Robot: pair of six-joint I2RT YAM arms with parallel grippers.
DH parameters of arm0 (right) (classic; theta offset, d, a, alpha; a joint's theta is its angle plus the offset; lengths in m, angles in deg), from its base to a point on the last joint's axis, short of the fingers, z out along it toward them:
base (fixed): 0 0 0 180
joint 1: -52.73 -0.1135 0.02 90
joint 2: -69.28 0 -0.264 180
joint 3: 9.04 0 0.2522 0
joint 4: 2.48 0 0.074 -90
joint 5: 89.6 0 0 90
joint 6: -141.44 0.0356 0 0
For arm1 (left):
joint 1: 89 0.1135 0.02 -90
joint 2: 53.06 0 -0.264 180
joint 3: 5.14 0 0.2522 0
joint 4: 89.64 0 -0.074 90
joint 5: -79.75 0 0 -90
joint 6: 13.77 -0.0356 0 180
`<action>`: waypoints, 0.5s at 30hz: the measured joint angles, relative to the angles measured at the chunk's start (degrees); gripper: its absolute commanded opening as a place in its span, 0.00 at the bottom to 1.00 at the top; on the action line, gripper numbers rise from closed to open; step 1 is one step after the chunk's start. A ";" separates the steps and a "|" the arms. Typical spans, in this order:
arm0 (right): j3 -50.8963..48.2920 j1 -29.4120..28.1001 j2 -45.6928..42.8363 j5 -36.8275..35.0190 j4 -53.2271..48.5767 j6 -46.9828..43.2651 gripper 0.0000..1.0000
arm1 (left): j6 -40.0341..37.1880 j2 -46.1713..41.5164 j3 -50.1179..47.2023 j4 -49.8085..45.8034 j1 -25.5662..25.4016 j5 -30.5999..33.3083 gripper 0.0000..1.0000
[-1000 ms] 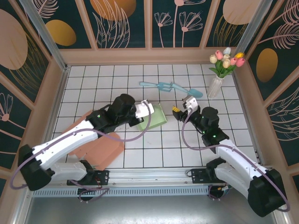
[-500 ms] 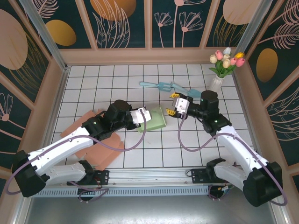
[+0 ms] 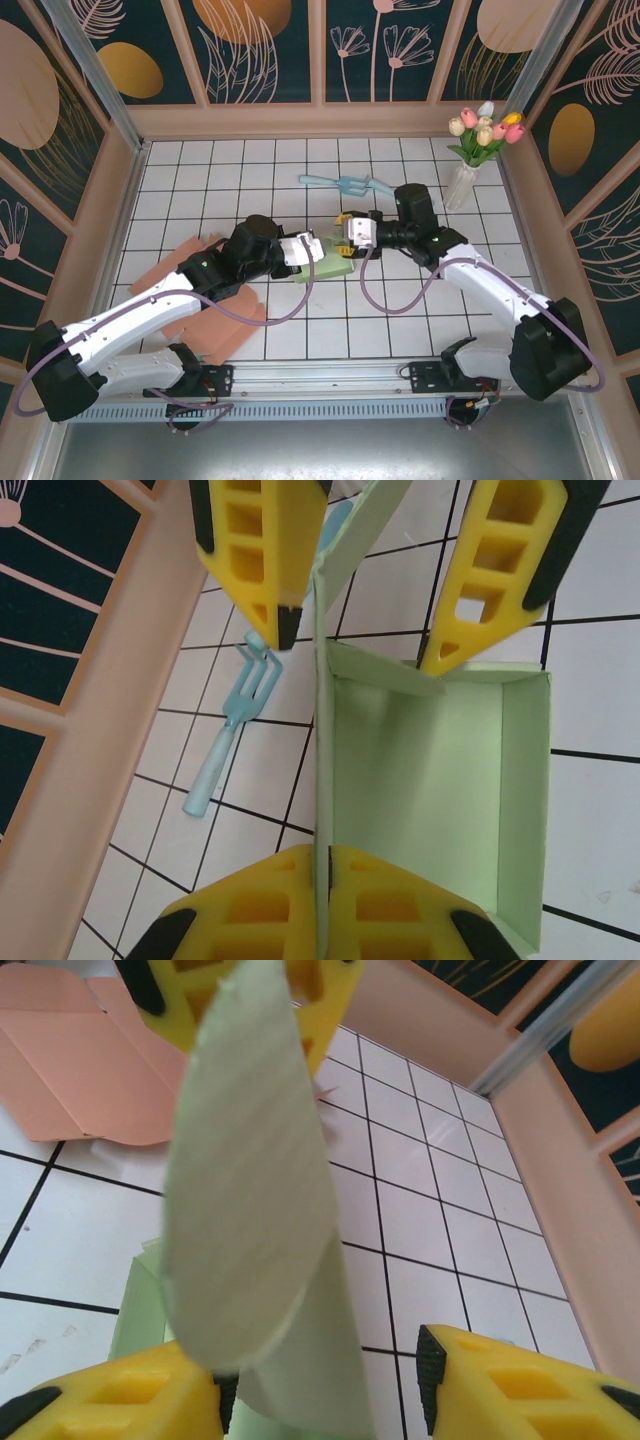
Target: Fold the paper box
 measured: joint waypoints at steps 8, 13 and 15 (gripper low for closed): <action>3.17 -0.92 3.08 0.42 -3.63 -3.04 0.28 | -0.44 0.57 0.00 0.00 0.00 0.11 0.00; 4.02 -0.92 3.80 0.39 -6.03 -5.01 0.18 | -0.63 1.07 0.00 -0.02 0.00 0.46 0.00; 4.13 -0.90 3.80 0.39 -6.40 -5.31 0.09 | -0.63 1.18 0.00 0.00 0.00 0.46 0.00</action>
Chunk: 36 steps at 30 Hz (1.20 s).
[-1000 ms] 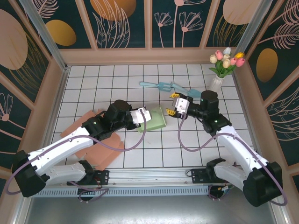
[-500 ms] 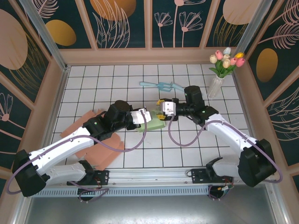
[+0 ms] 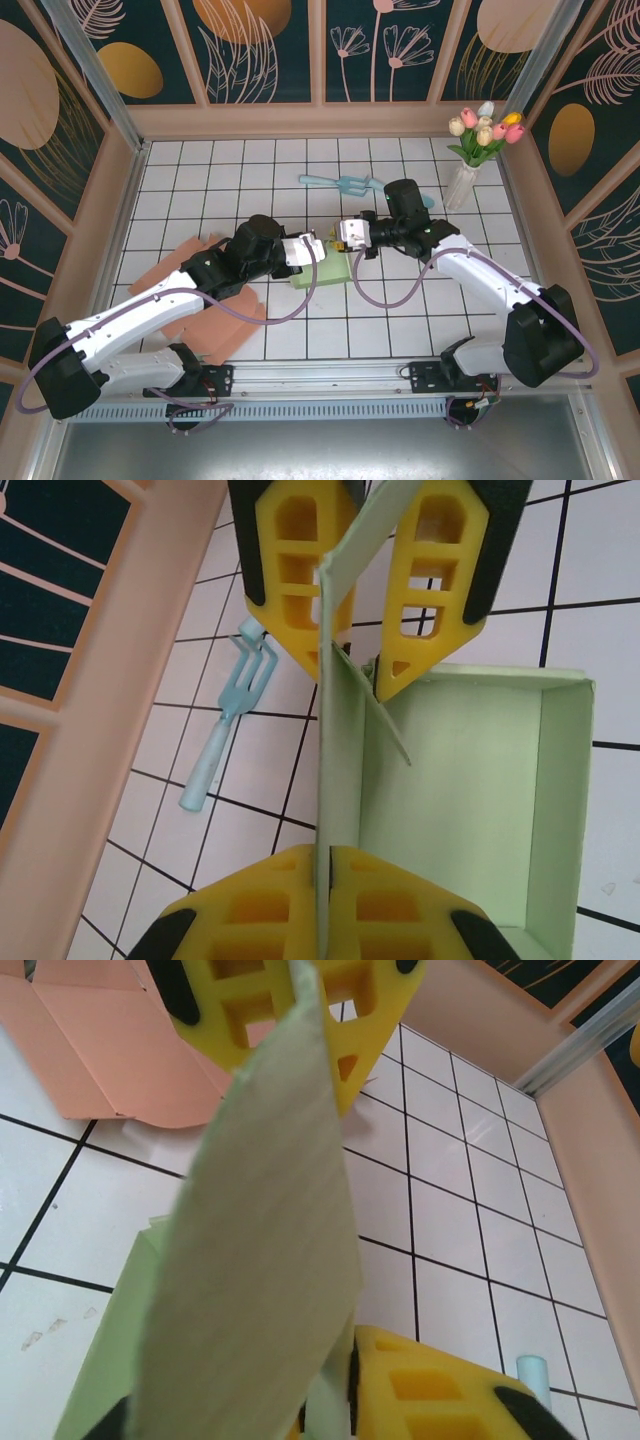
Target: Fold the paper box
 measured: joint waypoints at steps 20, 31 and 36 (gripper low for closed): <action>-0.39 11.56 2.80 4.57 5.60 3.39 0.00 | 10.45 -2.82 1.22 15.19 -0.04 11.52 0.60; -1.60 14.97 2.80 6.73 7.17 3.45 0.00 | 61.27 6.78 13.66 14.10 24.46 14.25 0.91; -1.64 15.06 2.99 8.63 7.89 3.43 0.00 | 76.94 16.50 12.57 10.60 27.74 1.84 0.84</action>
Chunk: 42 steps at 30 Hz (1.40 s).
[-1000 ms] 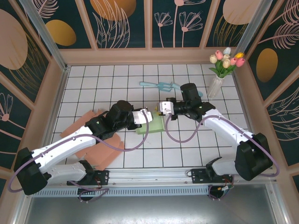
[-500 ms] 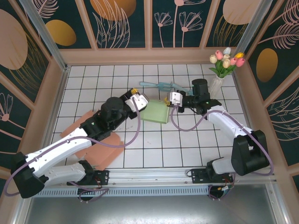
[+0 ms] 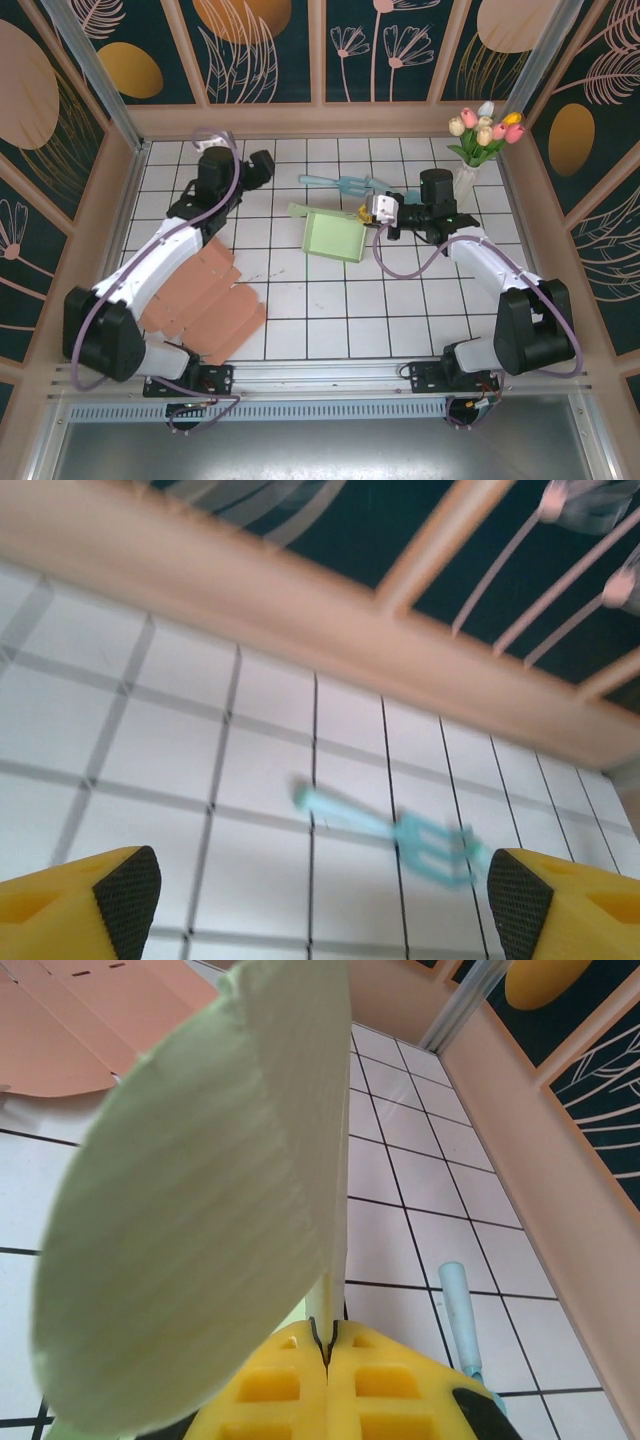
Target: Fold the paper box
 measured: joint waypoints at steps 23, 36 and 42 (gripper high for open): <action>-0.63 -0.07 1.70 -0.26 1.31 -0.17 0.00 | 21.59 4.39 -4.83 6.01 -8.24 -19.26 0.76; -0.98 -2.43 3.43 -5.33 0.35 -2.36 0.07 | 25.00 5.86 -6.56 7.17 -9.70 -16.76 0.56; -0.98 -4.37 5.60 -9.64 -2.45 -5.38 0.08 | 26.03 5.84 -13.92 11.98 -10.58 -14.05 0.41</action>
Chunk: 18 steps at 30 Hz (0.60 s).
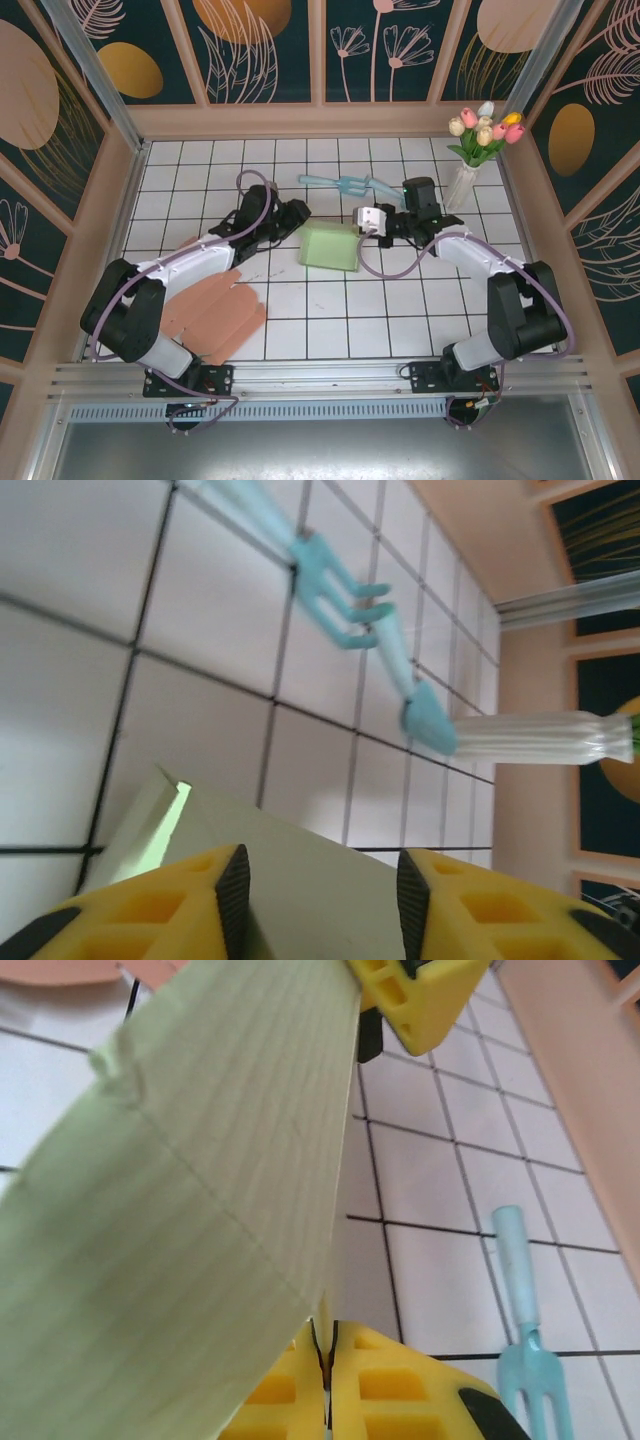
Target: Fold the paper box
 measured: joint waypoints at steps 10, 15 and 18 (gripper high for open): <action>0.02 -2.93 1.55 -7.02 -4.42 -4.61 0.19 | 2.73 0.00 -5.79 4.79 -3.41 6.01 0.32; 0.00 -4.24 1.55 -14.60 -7.43 -5.11 0.33 | 2.43 -0.07 -5.88 5.25 -7.56 7.28 0.31; 0.00 -4.70 1.29 -17.77 -8.70 -5.25 0.34 | 1.70 -0.17 -5.88 4.66 -9.09 9.11 0.31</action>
